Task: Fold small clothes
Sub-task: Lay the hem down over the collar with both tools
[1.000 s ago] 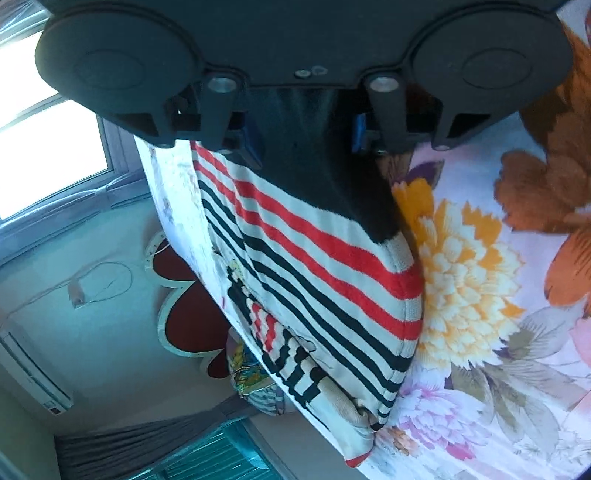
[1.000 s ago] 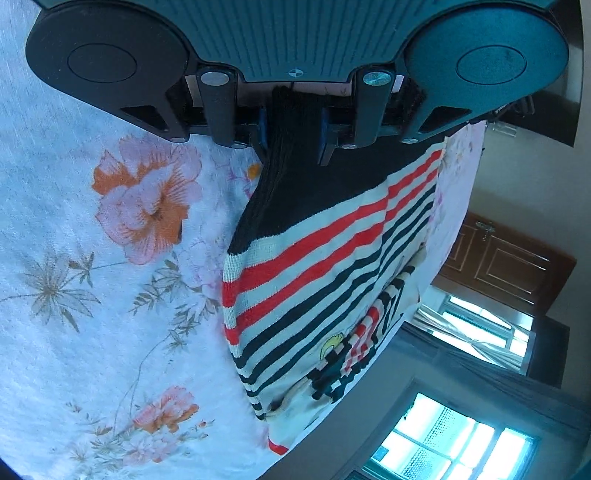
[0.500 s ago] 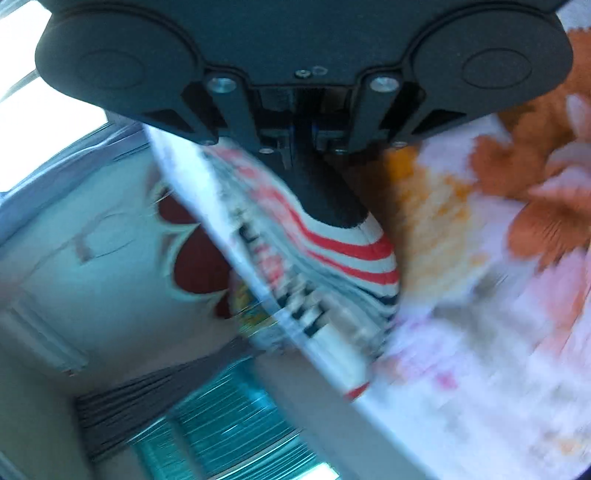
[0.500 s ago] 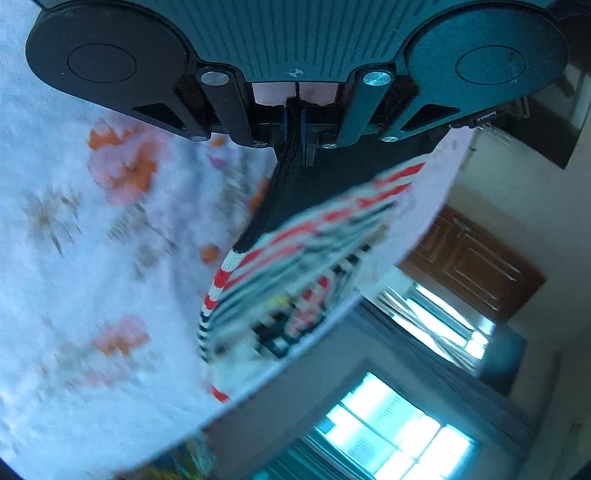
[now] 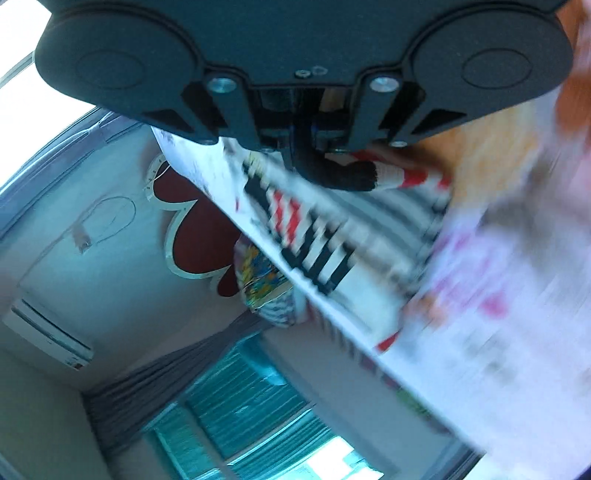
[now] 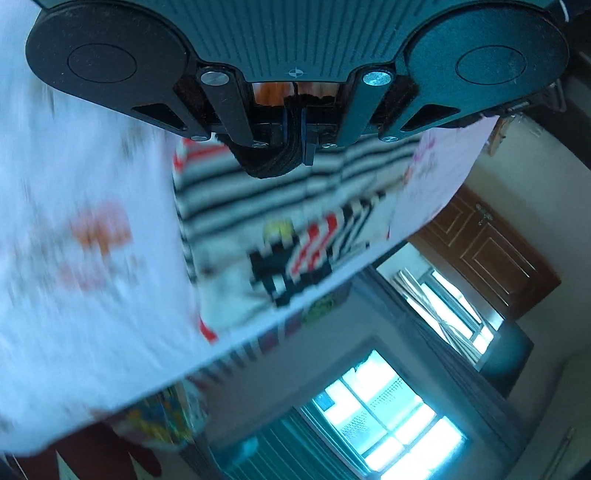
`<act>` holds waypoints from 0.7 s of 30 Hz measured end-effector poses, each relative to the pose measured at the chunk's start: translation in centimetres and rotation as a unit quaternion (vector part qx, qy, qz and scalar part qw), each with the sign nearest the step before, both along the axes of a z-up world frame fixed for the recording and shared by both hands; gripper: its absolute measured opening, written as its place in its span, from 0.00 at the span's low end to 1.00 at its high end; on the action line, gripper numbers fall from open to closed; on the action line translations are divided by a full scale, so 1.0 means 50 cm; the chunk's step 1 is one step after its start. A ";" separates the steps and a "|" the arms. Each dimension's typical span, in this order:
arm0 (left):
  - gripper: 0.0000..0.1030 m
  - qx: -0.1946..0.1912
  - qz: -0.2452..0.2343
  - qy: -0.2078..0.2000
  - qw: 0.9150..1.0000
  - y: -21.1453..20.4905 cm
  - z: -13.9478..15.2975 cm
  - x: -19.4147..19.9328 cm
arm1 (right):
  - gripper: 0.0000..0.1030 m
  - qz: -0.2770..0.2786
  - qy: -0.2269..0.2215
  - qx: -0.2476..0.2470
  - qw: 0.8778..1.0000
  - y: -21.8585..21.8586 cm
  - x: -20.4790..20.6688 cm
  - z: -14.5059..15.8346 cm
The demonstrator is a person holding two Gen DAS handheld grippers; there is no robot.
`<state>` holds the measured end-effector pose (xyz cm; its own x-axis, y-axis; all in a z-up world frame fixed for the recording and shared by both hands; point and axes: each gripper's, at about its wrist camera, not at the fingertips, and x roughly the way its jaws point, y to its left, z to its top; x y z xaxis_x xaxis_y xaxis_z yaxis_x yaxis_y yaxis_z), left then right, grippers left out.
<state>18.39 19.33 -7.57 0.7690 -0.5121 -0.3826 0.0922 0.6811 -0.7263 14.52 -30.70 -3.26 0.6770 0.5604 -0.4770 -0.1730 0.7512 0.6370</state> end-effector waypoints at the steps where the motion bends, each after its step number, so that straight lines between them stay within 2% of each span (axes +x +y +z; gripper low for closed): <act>1: 0.06 0.004 -0.001 -0.007 1.000 -0.008 0.015 0.020 | 0.05 -0.002 -0.008 -0.003 1.000 0.002 0.018 0.014; 7: 0.06 0.006 0.009 -0.035 0.999 -0.033 0.070 0.113 | 0.05 -0.012 -0.045 -0.019 0.999 0.010 0.129 0.075; 11: 0.06 0.020 0.007 -0.041 0.999 -0.038 0.097 0.175 | 0.05 -0.013 -0.055 -0.028 0.998 0.014 0.206 0.087; 17: 0.06 0.052 0.001 -0.039 0.998 -0.045 0.107 0.299 | 0.05 -0.002 -0.062 -0.040 0.997 0.024 0.357 0.077; 21: 0.06 0.071 0.007 -0.009 0.997 -0.050 0.077 0.406 | 0.05 0.002 -0.046 -0.043 0.998 0.036 0.480 0.036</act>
